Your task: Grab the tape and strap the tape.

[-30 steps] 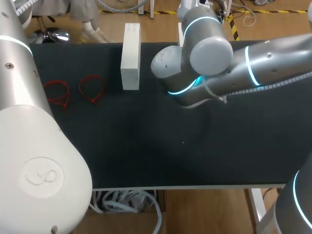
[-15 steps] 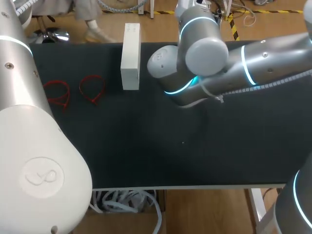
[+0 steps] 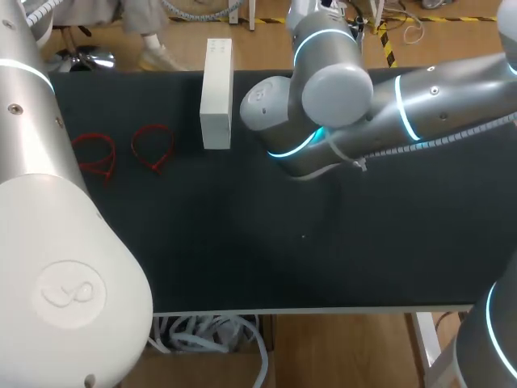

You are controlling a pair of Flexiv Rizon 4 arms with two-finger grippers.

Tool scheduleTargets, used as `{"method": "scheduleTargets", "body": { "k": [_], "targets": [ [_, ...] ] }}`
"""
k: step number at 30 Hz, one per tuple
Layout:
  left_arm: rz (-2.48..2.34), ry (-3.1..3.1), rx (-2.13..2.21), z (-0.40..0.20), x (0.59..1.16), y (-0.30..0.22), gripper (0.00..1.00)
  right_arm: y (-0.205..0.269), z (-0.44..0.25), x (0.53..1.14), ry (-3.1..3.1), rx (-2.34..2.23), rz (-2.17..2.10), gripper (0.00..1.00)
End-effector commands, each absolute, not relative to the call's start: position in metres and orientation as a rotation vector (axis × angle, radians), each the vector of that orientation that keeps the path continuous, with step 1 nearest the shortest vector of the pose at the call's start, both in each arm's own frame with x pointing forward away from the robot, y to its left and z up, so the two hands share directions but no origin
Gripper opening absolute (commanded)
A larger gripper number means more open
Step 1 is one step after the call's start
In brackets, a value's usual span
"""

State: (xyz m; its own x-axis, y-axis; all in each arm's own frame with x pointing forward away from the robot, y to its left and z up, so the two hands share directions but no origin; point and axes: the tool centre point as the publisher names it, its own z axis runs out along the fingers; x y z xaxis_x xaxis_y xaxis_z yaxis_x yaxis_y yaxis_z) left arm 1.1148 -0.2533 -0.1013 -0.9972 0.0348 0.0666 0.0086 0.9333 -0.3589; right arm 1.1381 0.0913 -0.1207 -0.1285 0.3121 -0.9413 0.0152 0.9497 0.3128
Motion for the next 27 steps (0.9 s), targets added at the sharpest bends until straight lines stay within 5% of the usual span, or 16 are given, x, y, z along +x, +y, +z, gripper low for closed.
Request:
{"method": "scheduleTargets", "body": {
  "k": [1, 27],
  "targets": [
    [0.552, -3.016, -0.034, -0.0998, 1.1159, -0.2539, 0.00, 0.0921, -0.1178, 1.1383, 1.692, 0.250, 0.252, 0.00],
    [0.552, -3.016, -0.034, -0.0998, 1.1159, -0.2539, 0.00, 0.0968, -0.1160, 1.1413, 1.679, 0.269, 0.249, 0.00]
  ]
}}
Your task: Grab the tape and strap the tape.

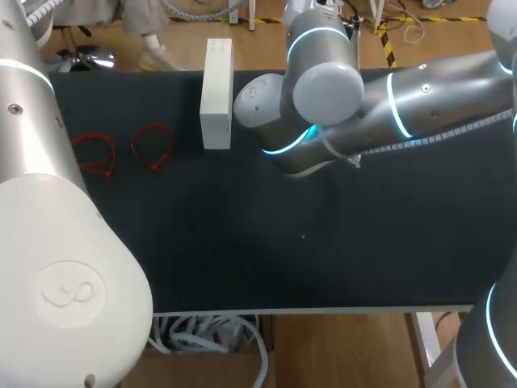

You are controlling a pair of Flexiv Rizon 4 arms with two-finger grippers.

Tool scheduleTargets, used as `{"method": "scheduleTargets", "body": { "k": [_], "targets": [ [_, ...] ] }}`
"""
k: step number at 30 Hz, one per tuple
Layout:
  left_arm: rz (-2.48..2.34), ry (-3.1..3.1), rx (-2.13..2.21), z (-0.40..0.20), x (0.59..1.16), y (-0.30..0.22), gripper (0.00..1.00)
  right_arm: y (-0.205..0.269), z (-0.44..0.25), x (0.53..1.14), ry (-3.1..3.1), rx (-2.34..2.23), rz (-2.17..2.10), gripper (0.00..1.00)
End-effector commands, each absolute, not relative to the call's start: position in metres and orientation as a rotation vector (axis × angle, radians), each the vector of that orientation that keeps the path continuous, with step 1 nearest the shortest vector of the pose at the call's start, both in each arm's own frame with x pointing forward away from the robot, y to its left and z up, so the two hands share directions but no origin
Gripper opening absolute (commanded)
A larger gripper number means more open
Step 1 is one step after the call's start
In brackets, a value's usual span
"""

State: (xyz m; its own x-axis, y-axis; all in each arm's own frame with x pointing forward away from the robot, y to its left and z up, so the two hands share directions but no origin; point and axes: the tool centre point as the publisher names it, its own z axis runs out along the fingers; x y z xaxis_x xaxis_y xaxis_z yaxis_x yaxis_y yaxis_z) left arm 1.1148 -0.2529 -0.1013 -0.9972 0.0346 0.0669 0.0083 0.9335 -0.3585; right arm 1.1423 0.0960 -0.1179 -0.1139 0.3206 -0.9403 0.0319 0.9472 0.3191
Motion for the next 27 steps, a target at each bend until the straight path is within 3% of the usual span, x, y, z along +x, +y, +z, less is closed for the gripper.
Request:
{"method": "scheduleTargets", "body": {
  "k": [1, 27],
  "targets": [
    [0.552, -3.016, -0.034, -0.100, 1.116, -0.254, 0.00, 0.097, -0.116, 1.141, 1.679, 0.269, 0.249, 0.00],
    [0.552, -3.016, -0.034, -0.100, 1.116, -0.254, 0.00, 0.081, -0.108, 1.135, 1.632, 0.324, 0.171, 0.00]
  ]
}}
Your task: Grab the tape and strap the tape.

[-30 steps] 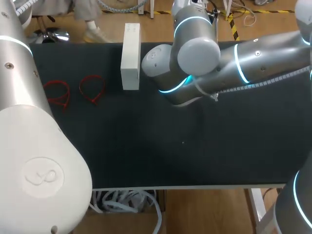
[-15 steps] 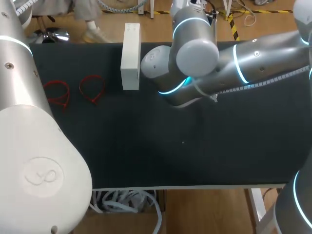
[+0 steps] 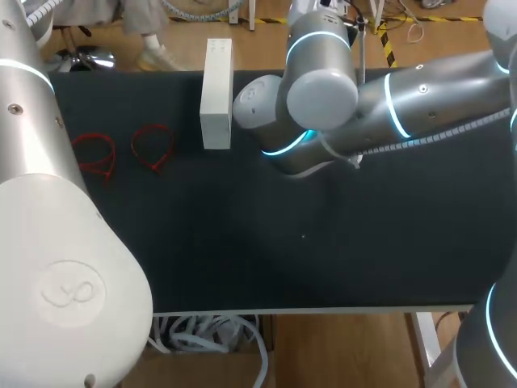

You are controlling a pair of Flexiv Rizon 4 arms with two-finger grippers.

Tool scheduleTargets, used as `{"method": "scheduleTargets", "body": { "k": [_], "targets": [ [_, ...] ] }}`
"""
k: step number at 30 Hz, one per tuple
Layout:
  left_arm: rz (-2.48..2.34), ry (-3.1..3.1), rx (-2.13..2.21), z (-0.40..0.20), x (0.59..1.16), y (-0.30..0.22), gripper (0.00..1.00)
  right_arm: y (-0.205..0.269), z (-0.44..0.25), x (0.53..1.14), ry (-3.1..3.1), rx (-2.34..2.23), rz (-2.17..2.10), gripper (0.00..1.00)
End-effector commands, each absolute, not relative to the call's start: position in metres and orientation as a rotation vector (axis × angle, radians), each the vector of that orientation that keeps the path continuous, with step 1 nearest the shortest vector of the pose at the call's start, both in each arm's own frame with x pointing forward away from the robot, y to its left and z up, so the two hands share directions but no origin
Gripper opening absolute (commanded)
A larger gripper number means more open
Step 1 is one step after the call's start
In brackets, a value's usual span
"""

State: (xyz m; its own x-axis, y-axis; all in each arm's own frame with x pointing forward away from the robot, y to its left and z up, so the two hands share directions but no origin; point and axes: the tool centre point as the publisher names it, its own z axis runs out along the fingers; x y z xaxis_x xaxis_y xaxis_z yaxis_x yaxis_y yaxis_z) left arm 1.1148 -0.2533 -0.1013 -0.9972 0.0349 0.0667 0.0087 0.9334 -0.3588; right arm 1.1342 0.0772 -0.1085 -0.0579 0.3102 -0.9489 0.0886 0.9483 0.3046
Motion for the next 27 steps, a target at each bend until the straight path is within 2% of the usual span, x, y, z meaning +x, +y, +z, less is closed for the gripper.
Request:
{"method": "scheduleTargets", "body": {
  "k": [1, 27],
  "targets": [
    [0.552, -3.016, -0.034, -0.0998, 1.1159, -0.2539, 0.00, 0.0807, -0.1077, 1.1349, 1.630, 0.326, 0.171, 0.00],
    [0.552, -3.016, -0.034, -0.0998, 1.1159, -0.2539, 0.00, 0.0771, -0.1105, 1.1323, 1.622, 0.279, 0.086, 0.00]
  ]
}}
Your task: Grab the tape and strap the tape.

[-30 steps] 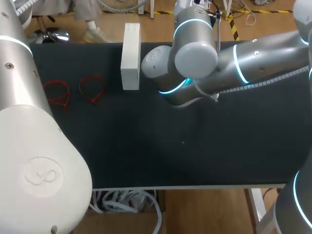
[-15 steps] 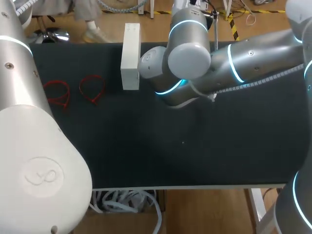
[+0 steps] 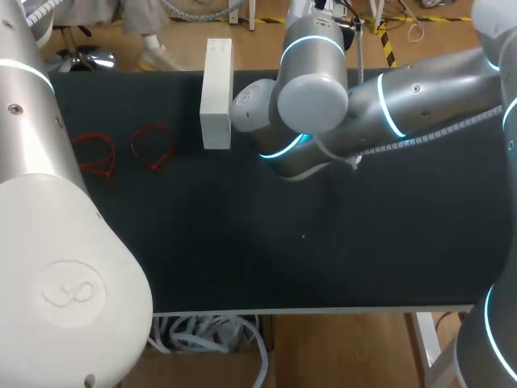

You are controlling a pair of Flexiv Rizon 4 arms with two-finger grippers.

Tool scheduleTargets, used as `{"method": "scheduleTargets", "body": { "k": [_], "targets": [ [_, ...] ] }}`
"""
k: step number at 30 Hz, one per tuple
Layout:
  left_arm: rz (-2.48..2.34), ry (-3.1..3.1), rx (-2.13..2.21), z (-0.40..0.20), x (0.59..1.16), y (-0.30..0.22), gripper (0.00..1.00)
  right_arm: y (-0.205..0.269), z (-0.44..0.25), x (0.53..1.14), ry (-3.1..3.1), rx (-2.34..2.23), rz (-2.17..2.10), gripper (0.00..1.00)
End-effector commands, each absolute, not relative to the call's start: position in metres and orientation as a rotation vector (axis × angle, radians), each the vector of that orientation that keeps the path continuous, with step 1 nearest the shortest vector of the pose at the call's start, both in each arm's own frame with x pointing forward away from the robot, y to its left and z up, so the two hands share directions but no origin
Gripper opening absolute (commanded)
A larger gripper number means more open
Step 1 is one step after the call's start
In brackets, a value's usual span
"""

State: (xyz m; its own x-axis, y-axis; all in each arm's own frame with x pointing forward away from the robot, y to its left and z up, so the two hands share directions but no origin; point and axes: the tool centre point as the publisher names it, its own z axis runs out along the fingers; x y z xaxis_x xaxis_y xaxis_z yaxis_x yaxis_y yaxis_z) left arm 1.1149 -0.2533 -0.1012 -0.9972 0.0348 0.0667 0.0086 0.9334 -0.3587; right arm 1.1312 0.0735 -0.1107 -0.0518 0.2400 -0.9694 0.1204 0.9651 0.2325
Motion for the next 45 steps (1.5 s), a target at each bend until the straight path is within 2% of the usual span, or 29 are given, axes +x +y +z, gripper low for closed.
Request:
{"method": "scheduleTargets", "body": {
  "k": [1, 45],
  "targets": [
    [0.552, -3.016, -0.034, -0.0998, 1.1159, -0.2539, 0.00, 0.0773, -0.1105, 1.1323, 1.622, 0.279, 0.085, 0.00],
    [0.552, -3.016, -0.034, -0.0998, 1.1159, -0.2539, 0.00, 0.0836, -0.1056, 1.1339, 1.605, 0.248, 0.075, 0.00]
  ]
}}
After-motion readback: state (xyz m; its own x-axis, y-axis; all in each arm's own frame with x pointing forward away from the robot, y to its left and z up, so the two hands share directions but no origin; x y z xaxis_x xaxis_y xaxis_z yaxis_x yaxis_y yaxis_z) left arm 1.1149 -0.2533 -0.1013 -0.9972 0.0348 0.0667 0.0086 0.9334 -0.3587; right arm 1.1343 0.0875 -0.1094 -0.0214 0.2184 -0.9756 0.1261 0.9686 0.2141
